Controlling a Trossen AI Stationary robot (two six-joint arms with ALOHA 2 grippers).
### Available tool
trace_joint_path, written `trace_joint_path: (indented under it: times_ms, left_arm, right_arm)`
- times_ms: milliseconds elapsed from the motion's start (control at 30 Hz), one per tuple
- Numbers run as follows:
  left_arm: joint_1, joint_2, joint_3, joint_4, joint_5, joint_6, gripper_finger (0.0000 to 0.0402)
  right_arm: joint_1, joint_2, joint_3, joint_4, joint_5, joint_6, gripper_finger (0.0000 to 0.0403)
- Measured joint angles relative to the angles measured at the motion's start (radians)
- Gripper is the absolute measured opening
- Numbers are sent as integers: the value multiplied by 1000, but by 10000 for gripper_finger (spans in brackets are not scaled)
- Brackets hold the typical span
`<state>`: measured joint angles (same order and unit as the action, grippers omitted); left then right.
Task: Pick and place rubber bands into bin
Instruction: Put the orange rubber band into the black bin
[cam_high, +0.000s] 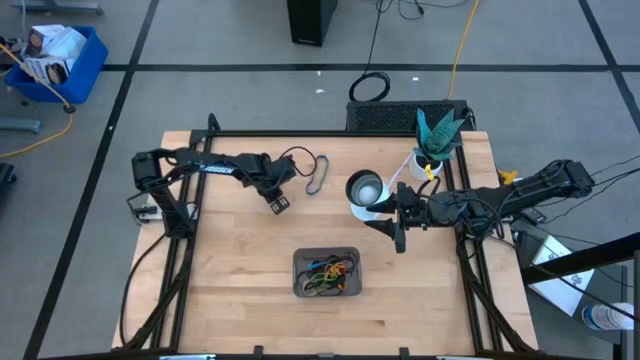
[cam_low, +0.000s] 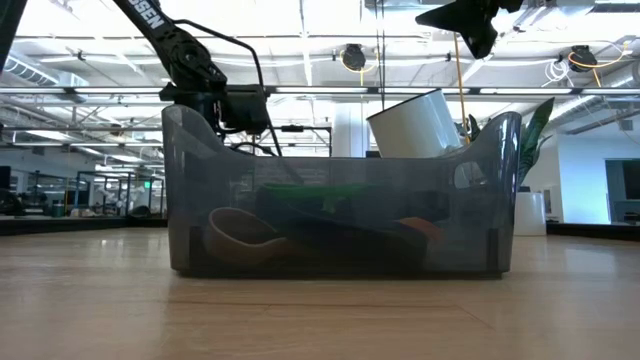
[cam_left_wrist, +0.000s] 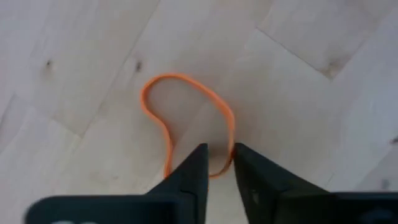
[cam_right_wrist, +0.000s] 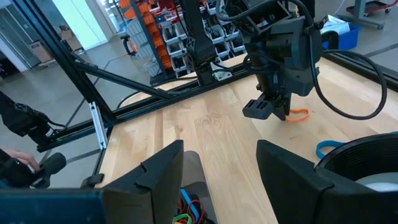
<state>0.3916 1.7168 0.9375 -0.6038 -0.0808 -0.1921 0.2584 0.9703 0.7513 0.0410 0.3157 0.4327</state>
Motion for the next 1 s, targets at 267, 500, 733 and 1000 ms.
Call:
trace_joint_path:
  times_ms: [267, 500, 733, 1000]
  left_arm:
    - [0, 1, -1, 8, 10, 3, 9]
    - [-6, -27, -3, -13, 41, -12, 6]
    - [-31, -247, -3, -37, 55, -55, 4]
    - [-55, -662, -2, 65, 160, -133, 3]
  right_arm:
    - [0, 0, 0, 0, -2, 1, 197]
    - [1, 0, 0, 0, -6, 1, 197]
    - [1, 0, 0, -2, -6, -2, 197]
    - [1, 0, 0, -4, -6, -11, 197]
